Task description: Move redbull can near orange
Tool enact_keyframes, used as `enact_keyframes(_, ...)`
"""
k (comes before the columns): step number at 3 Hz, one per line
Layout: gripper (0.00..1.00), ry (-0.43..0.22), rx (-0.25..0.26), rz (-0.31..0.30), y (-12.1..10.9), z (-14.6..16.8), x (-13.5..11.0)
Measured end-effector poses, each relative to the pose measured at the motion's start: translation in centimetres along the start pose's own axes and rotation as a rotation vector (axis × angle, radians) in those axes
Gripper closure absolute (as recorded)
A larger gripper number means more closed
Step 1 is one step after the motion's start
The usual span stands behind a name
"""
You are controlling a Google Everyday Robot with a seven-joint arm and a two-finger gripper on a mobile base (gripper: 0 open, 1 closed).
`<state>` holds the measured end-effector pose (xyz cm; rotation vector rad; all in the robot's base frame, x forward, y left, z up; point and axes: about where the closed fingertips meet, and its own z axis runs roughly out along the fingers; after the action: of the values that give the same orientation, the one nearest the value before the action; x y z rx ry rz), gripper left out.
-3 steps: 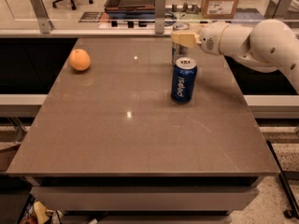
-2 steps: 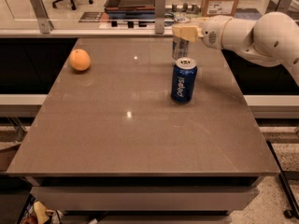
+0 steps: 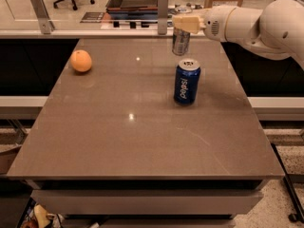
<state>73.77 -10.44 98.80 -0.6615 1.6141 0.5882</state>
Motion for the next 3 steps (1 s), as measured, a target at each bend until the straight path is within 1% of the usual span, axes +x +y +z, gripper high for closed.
enact_keyframes(1,1.0,0.022,0.004,-0.009,2.8,0.1,-1.6)
enact_keyframes(2,1.0,0.046,0.006,-0.031,6.1,0.4,-3.3)
enact_keyframes(3,1.0,0.053,-0.01,-0.054,9.2,1.6,-4.3)
